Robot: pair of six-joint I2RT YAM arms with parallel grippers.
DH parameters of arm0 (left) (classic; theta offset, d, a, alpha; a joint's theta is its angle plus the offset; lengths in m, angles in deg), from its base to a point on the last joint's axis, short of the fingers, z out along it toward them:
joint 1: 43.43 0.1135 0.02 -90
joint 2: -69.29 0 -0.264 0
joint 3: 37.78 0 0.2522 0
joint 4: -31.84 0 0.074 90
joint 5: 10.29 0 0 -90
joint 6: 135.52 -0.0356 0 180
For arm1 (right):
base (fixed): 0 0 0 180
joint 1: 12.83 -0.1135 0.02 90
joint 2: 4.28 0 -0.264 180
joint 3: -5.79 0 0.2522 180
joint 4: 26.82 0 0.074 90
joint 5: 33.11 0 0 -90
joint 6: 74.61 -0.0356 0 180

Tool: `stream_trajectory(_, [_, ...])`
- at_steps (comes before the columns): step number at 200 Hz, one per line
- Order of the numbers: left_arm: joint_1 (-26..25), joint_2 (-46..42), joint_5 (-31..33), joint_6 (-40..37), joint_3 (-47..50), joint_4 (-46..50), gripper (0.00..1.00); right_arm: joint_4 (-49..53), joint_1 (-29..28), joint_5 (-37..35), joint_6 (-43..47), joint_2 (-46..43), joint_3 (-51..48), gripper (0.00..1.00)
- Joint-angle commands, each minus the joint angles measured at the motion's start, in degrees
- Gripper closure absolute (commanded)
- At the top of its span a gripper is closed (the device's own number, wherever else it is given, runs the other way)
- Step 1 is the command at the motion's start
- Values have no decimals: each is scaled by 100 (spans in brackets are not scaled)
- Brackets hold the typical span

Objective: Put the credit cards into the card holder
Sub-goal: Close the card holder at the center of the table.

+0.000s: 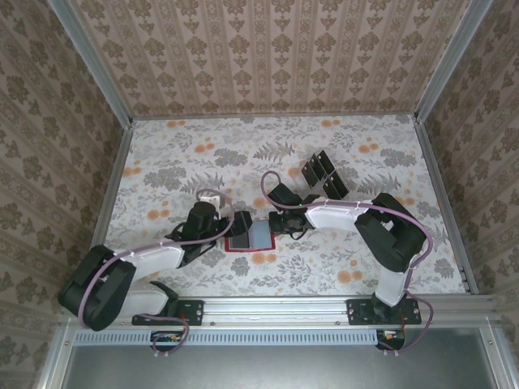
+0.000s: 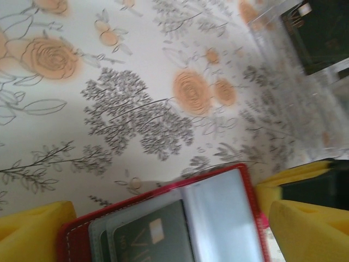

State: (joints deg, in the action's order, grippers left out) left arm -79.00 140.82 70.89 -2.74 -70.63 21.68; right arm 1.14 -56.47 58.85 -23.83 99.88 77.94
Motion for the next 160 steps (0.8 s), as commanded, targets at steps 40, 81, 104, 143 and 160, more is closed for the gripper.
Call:
stream_trajectory(40, [-373,-402,-154,578,-149,-417,0,-515,-150,705,-103,613,-189,85])
stream_trajectory(81, [-997,134,132,839,-227,-1125,0,-563,-146,741,-112,625,-188,86])
stream_trajectory(104, [-1286,531,337,1002,-144,-1698,0,-525,-139,730,-112,584,-188,85])
stream_trajectory(143, [-1586,1219,578,1261,19,-2627,0,-373,12,599,-82,62,-284,62])
stream_trajectory(160, [-1670,1530,662,1332,76,-3015,0,-242,78,544,-35,-152,-293,59])
